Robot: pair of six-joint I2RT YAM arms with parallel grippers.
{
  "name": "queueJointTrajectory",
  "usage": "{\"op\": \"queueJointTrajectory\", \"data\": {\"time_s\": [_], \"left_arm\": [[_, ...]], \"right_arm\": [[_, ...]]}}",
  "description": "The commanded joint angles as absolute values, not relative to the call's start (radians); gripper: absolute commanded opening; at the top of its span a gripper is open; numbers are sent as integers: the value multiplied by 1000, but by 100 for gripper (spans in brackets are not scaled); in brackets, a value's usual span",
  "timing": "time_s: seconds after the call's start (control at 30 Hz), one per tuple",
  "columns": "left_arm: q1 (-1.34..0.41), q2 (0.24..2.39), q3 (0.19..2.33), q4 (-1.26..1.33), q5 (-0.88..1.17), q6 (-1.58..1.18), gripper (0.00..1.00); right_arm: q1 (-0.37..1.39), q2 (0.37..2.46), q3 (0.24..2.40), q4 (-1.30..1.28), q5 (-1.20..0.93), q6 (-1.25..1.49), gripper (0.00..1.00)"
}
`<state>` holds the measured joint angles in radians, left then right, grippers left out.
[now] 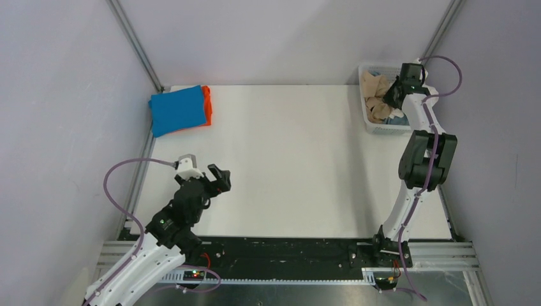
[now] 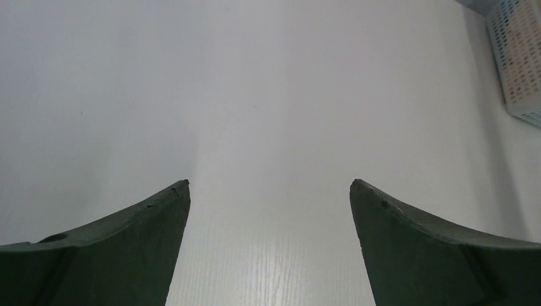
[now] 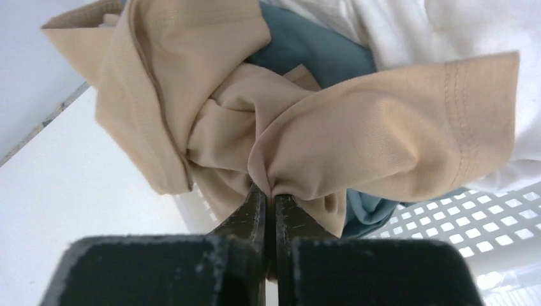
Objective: Fold and stack the t-shirts
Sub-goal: Grab crumpled tshirt from bin with the right arm, then move the tshirt to the center of the board
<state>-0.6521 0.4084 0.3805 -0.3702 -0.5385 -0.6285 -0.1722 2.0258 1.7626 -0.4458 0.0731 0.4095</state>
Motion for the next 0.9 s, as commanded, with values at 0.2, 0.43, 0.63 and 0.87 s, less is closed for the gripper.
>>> {"op": "queueJointTrajectory", "data": {"time_s": [0.2,0.43,0.63,0.87], "left_arm": [[-656,313,358,-373,-495,-661,98],[-655,264,361,-404,-459,-678,98],[-657,218,362,-435,-458,-689,98],[-656,195,374,-469,-463,-697,98]], "right_arm": [[-52,1651,1847,-477,-10,289,0],[142,1424,1864,-454,-70,250,0],[308,1342,1951,-408,-198,251,0],[474,1329,2016,-274,-169,225,0]]}}
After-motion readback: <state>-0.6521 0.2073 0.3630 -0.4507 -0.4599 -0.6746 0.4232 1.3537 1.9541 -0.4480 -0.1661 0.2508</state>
